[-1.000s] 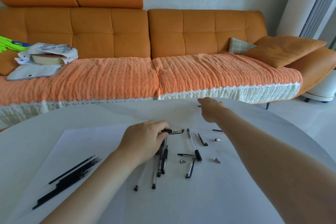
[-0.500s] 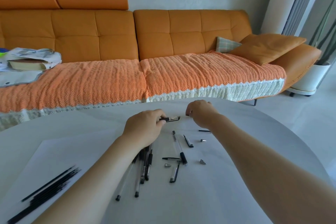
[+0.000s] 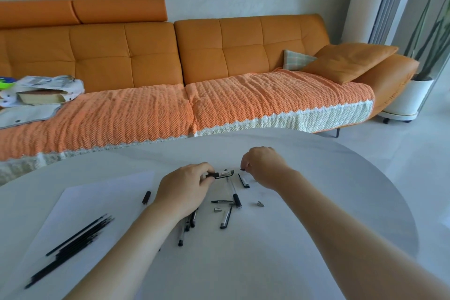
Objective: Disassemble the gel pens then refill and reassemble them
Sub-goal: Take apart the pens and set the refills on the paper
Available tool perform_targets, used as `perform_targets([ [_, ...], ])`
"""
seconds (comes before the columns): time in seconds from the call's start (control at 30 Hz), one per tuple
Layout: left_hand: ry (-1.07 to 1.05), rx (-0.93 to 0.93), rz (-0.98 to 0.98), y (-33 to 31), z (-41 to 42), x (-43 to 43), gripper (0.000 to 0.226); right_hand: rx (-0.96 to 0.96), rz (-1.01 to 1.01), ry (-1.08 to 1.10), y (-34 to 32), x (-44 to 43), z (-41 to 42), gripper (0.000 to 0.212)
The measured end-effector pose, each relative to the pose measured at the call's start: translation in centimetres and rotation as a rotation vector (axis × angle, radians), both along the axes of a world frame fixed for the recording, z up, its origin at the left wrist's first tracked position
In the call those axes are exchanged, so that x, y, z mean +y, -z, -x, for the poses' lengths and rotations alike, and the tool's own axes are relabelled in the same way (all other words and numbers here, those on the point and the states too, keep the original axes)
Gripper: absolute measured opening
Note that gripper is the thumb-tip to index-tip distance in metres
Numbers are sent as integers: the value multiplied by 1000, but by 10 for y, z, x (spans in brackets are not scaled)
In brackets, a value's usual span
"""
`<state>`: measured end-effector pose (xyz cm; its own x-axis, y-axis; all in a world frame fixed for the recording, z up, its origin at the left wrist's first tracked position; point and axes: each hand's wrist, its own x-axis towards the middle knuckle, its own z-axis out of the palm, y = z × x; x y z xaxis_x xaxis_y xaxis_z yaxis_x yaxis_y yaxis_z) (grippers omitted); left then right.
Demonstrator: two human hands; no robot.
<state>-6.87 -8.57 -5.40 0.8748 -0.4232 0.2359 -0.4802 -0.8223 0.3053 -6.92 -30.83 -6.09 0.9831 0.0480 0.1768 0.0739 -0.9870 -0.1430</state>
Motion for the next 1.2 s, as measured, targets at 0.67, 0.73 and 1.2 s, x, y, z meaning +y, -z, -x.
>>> perform_targets([
  [0.67,34,-25,39,-5,1,-1,17,47,-384,-7,-25,-3,14,24],
  [0.73,47,-61,58,-9,5,3,17,94,-450,-66,-37,12,26,26],
  [1.2,63,186,-43,-13,40,57,26,105,-145,-292,-32,91,63,17],
])
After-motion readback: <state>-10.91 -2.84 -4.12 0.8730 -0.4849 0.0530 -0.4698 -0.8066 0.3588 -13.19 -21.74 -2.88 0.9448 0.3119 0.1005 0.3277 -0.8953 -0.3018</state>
